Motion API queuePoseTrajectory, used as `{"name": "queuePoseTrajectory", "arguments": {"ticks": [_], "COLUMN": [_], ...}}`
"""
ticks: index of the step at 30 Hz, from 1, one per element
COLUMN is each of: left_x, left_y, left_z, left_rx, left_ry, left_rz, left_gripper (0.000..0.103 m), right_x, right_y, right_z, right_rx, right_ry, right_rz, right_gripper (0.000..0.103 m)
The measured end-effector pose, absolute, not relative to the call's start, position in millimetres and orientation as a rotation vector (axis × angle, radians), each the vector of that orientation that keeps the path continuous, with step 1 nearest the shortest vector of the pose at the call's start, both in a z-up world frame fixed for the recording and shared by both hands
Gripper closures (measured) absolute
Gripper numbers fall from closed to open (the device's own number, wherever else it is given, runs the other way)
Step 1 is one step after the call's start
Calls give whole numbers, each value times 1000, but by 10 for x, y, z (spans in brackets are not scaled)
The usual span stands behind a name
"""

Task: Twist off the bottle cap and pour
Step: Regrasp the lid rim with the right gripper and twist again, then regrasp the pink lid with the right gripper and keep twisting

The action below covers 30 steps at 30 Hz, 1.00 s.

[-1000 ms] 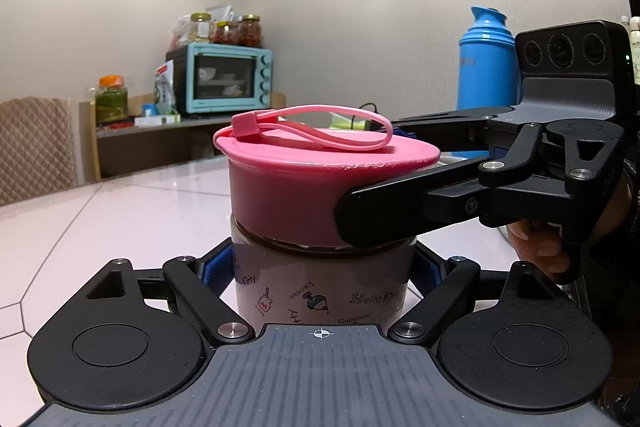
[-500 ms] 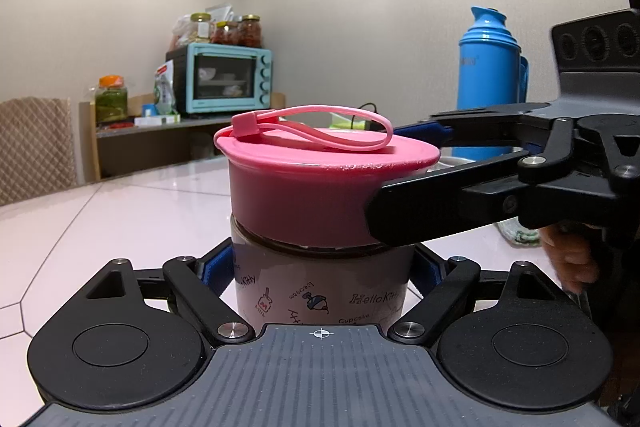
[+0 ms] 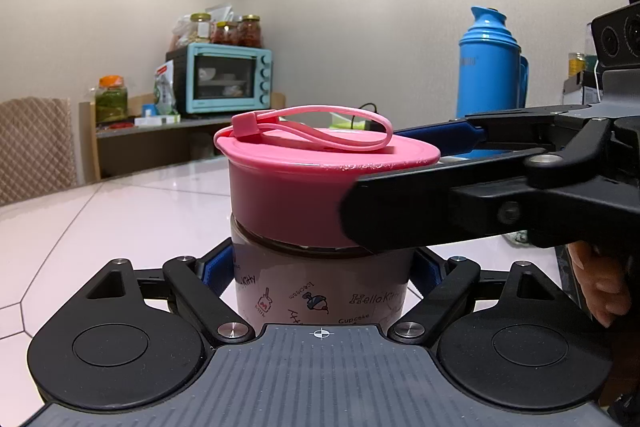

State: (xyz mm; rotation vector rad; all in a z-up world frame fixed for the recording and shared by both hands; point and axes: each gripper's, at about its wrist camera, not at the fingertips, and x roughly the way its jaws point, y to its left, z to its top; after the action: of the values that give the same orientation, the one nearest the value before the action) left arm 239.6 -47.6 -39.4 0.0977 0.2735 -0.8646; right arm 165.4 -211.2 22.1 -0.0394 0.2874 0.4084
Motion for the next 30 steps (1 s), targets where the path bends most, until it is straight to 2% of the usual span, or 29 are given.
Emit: {"name": "queuePoseTrajectory", "arguments": {"ticks": [14,20,30], "left_x": [2394,2396,2395], "left_y": [-476,-476,-478], "left_z": [-393,-393,-394], "left_rx": [98,98,98], "left_ry": [274,274,273], "left_rz": [-865,-864,-865], "left_gripper": [13,13,13], "right_x": [1706,1708,1703], "right_y": [-1955,-1943,-1971], "right_z": [139,123,135], "right_rx": [-36,-32,-61], "right_ry": [297,309,305], "right_rz": [320,306,347], "right_gripper": [8,17,18]}}
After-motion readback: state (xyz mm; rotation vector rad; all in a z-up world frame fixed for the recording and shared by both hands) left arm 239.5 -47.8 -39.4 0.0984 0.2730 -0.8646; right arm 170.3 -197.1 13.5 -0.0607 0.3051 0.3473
